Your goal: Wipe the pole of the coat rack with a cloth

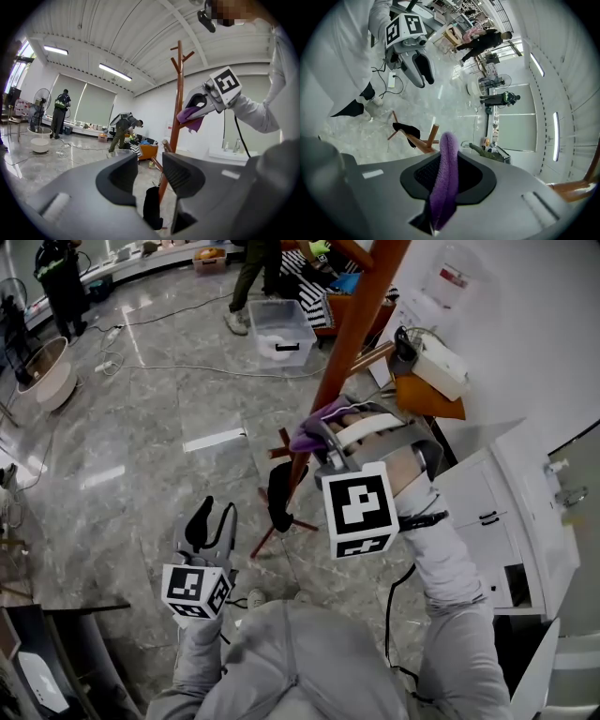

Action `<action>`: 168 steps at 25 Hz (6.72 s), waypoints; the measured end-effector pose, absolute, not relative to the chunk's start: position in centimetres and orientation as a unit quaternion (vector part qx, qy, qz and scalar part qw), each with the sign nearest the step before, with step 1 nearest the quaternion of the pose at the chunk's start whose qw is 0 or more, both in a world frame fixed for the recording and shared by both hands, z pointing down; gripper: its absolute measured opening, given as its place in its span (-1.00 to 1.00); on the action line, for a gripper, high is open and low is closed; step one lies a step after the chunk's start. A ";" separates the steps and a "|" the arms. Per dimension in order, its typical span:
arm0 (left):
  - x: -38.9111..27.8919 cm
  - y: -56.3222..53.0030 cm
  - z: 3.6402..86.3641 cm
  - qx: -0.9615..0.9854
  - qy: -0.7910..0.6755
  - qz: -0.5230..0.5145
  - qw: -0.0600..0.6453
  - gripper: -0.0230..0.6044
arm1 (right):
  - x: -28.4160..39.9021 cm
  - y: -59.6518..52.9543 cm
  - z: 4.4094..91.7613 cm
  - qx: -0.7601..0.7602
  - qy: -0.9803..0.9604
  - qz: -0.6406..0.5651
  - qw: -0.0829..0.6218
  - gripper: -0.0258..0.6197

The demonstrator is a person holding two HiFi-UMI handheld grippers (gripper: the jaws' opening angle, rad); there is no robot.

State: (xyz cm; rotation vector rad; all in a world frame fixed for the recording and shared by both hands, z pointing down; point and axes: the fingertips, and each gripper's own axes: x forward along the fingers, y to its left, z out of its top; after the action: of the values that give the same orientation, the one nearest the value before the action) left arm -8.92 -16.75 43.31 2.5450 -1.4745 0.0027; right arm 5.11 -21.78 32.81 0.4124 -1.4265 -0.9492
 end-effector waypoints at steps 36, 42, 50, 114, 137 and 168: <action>-9.1 -15.5 43.7 0.859 -0.501 0.005 0.101 -0.38 | -0.1 -13.3 37.8 0.113 -0.700 -0.397 0.582 -0.71; -8.8 -15.4 43.8 0.859 -0.501 0.007 0.101 -0.38 | 0.8 -11.4 39.5 0.127 -0.752 -0.341 0.549 -0.71; -8.4 -15.3 43.7 0.861 -0.498 0.013 0.102 -0.38 | 2.7 -11.1 38.4 0.247 -0.824 -0.245 0.448 -0.71; -13.9 -13.5 45.0 0.825 -0.552 0.022 0.119 -0.38 | -6.0 -16.6 33.4 0.378 -0.900 -0.176 0.123 -0.71; -6.8 -13.8 43.9 0.864 -0.493 0.029 0.101 -0.38 | 6.8 -13.0 37.6 0.491 -0.852 -0.100 0.154 -0.71; -2.0 -15.4 40.2 0.881 -0.469 0.040 0.043 -0.38 | 24.2 -11.9 34.5 0.659 -0.749 -0.066 0.014 -0.71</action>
State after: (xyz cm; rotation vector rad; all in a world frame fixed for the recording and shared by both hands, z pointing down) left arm -1.97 -15.43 40.17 2.6952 -1.4357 0.1219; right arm 24.17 -11.95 34.52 2.0508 -2.3330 -0.2043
